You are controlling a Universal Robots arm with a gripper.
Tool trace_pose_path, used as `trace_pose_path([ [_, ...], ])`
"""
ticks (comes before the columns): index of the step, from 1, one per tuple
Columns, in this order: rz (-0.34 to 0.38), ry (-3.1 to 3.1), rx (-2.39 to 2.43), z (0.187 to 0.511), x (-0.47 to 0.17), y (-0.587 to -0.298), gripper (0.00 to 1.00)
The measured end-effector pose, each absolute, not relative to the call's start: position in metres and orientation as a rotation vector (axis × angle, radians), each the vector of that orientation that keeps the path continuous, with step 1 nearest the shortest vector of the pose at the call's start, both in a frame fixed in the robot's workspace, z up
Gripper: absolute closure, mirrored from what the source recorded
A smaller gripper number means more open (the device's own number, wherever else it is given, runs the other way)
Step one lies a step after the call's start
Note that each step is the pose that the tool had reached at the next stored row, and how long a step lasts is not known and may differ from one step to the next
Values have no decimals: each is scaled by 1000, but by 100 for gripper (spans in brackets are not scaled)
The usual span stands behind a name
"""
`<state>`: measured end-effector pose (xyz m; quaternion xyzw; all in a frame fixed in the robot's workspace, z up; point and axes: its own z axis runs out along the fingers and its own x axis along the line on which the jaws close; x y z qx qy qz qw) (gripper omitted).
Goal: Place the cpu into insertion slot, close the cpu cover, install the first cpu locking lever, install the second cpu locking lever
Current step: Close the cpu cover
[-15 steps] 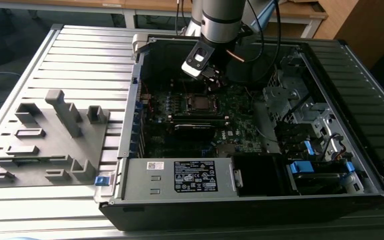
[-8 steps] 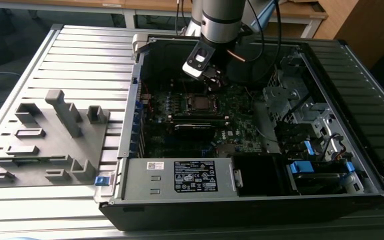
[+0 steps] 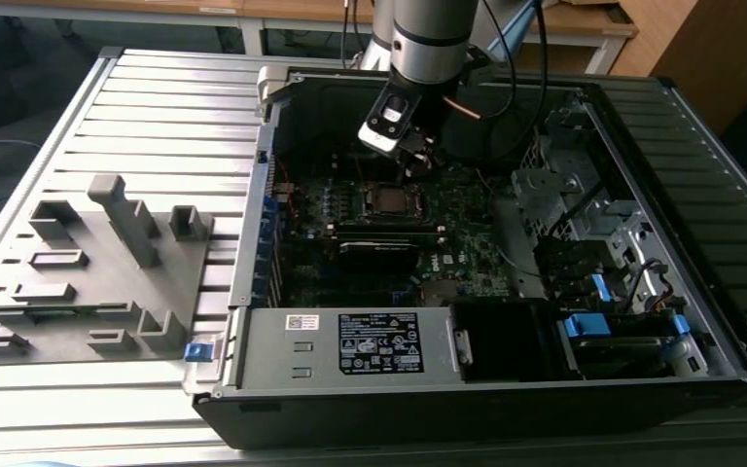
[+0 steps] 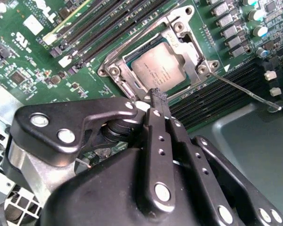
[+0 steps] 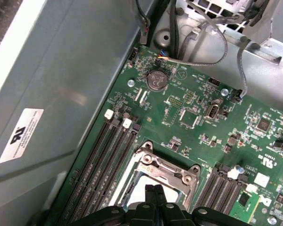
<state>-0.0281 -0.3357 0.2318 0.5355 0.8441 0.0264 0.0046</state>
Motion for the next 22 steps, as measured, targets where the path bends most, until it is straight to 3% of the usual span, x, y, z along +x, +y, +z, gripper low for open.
trace_pose_path([
  [22, 84, 2766, 1476, 232, -28, -336, 89],
])
